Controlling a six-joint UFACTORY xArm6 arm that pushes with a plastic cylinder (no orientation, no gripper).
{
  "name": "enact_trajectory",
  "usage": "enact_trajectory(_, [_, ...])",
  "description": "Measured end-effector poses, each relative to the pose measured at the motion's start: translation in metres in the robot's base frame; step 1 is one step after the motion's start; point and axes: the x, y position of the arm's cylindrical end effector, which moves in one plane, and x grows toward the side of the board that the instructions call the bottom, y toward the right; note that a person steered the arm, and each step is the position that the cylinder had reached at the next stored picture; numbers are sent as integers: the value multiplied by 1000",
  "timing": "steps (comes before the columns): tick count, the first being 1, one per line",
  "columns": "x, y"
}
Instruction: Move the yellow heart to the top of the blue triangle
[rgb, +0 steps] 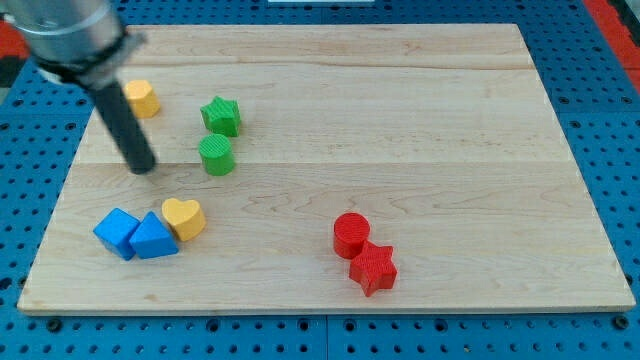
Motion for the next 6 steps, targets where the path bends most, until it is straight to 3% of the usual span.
enact_trajectory(1, [8,69])
enact_trajectory(2, [55,115])
enact_trajectory(3, [100,56])
enact_trajectory(4, [90,18])
enact_trajectory(5, [66,25])
enact_trajectory(6, [79,44])
